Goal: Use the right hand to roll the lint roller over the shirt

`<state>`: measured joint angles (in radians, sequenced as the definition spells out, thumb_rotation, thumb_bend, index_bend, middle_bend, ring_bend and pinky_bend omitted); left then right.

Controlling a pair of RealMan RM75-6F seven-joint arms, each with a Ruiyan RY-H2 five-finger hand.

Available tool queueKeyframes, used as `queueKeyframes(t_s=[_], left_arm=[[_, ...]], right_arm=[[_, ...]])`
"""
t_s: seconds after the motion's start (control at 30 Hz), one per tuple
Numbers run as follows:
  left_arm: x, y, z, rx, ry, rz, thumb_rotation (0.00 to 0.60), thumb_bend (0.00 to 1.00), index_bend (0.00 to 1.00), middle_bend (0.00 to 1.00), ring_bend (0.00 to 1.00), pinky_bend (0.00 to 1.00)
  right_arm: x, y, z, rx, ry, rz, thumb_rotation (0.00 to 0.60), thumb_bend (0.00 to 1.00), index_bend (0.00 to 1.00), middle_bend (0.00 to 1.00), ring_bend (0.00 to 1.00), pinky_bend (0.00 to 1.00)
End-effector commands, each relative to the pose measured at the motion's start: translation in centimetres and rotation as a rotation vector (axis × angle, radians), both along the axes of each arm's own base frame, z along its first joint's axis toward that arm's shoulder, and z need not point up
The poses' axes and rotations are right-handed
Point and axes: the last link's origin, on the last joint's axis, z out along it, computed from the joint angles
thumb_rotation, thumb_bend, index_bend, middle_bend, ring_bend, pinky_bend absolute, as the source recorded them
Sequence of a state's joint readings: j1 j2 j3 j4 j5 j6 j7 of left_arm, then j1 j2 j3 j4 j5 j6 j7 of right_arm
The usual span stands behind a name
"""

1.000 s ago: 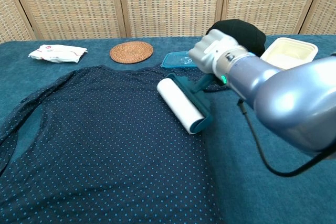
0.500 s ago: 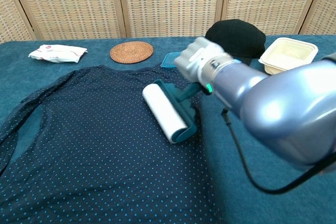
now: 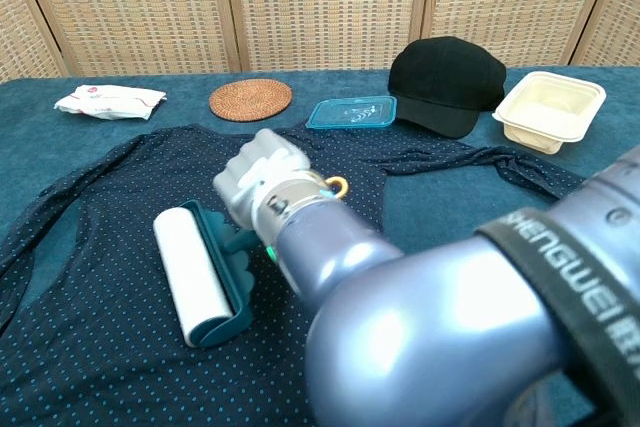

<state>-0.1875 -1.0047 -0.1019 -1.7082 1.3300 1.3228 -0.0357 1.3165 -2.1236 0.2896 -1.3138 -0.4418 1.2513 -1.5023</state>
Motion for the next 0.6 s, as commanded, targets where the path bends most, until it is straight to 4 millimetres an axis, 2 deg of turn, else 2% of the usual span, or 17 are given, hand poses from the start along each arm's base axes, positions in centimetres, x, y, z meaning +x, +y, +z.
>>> queueKeyframes(t_s=[0.03,0.23,0.37,0.6], left_arm=[[0.0,0.0,0.0,0.000,-0.001,0.001,0.600,0.00,0.00,0.00,0.00,0.00],[0.0,0.0,0.0,-0.005,0.000,0.000,0.600,0.00,0.00,0.00,0.00,0.00],[0.0,0.1,-0.1,-0.008,0.003,0.002,0.600,0.00,0.00,0.00,0.00,0.00],[0.1,0.1,-0.1,-0.002,0.003,0.003,0.600,0.00,0.00,0.00,0.00,0.00]], right_arm=[[0.4,0.5,-0.5,0.003,0.000,0.011,0.600,0.86,0.73,1.00,1.00,1.00],[-0.1,0.0,-0.2,-0.036,0.027,0.029,0.600,0.86,0.73,1.00,1.00,1.00],[-2.8,-2.9,2.0,-0.137,0.086,0.008,0.600,0.86,0.73,1.00,1.00,1.00],[-7.0,-6.3,5.1,-0.221,0.151,-0.035,0.600,0.86,0.73,1.00,1.00,1.00]])
